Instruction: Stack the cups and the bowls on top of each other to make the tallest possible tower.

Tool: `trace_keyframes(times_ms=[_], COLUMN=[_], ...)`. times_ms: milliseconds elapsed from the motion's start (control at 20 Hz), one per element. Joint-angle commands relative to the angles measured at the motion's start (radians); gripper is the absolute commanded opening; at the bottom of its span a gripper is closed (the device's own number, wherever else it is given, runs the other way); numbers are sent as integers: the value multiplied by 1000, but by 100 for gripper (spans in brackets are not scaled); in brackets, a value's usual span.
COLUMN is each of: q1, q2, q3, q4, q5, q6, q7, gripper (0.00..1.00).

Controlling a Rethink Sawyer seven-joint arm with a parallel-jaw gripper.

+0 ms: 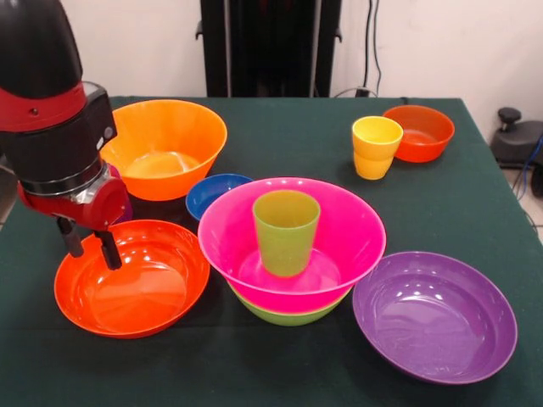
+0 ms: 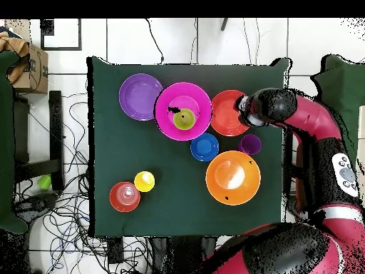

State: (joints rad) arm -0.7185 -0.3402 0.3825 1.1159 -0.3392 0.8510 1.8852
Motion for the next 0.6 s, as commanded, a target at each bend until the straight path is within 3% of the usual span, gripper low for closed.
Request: trace_keyframes(times_ms=[50, 400, 600], q1=[23, 16, 6], q2=[58, 75, 57], q3=[58, 56, 49], q4=[-122, -142, -109], q5=[-96, -98, -96], q6=[127, 146, 141], q7=[-342, -389, -405], gripper=[100, 100, 100])
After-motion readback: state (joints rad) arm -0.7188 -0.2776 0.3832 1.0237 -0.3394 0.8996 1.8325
